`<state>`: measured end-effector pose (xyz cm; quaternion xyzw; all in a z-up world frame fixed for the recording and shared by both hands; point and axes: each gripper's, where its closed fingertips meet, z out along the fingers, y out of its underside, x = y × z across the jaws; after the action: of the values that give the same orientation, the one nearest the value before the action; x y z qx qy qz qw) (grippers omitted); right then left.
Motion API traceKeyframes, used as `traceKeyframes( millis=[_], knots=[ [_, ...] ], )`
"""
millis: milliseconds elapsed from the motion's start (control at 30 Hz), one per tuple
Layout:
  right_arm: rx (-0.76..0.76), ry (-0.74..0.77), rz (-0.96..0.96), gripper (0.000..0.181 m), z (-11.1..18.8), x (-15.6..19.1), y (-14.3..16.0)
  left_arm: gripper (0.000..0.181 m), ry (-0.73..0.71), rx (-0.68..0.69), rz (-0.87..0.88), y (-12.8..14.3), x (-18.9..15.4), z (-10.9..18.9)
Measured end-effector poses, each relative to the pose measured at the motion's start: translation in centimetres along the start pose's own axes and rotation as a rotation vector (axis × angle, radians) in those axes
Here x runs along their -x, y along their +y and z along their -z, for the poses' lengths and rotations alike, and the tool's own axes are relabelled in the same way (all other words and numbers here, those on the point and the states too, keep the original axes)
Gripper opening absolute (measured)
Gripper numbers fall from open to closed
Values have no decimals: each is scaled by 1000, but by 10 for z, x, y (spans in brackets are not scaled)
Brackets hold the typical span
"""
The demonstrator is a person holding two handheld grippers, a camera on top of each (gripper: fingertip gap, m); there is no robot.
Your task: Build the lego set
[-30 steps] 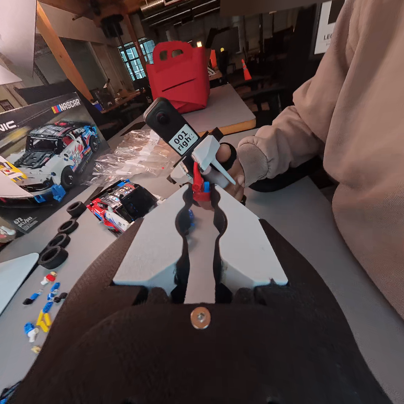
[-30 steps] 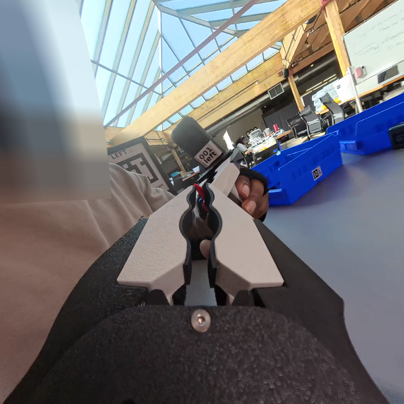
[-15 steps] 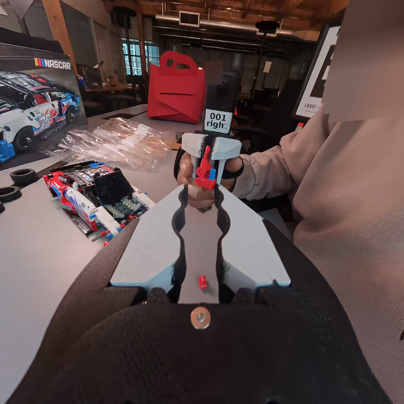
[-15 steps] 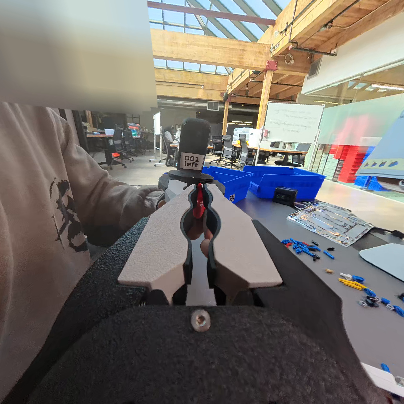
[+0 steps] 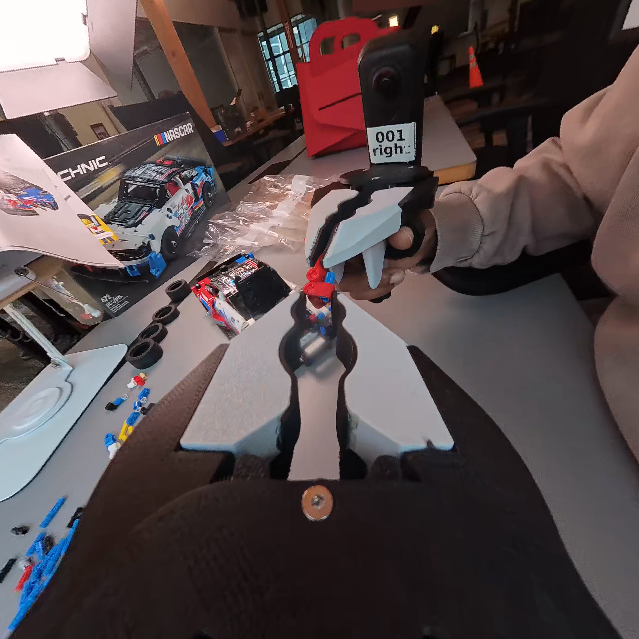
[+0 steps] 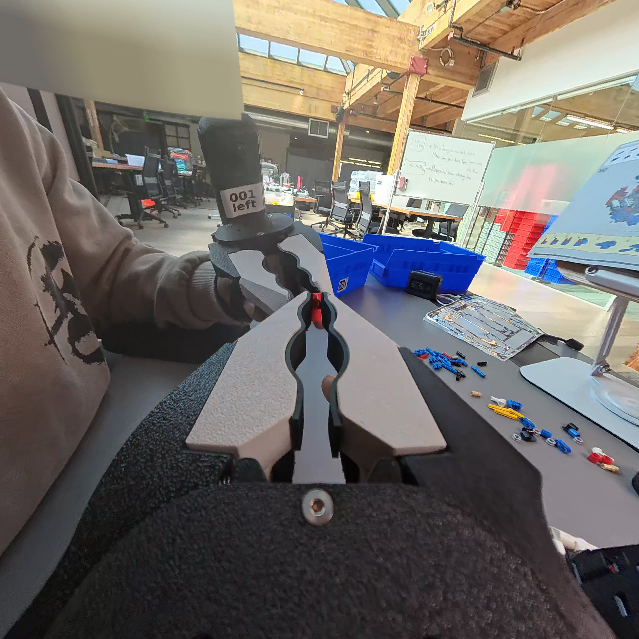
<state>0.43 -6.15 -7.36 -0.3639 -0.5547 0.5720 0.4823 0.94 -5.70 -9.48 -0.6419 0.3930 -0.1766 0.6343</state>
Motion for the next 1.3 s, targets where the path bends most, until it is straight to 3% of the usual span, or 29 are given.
traceKeyframes(
  millis=[333,633,767,1300],
  knots=[
    [147,-47,-16,2,-1,4,22,11,10,63,-114,12,-4,2],
    [-6,-111,-166,0,0,11,5,16,159,-100,174,-3,-12,5],
    [-28,-160,-220,0,-1,18,4,5,201,-138,212,-10,-17,6],
    [194,-211,-147,2,3,25,39,5,269,45,157,23,-29,3]
  ],
)
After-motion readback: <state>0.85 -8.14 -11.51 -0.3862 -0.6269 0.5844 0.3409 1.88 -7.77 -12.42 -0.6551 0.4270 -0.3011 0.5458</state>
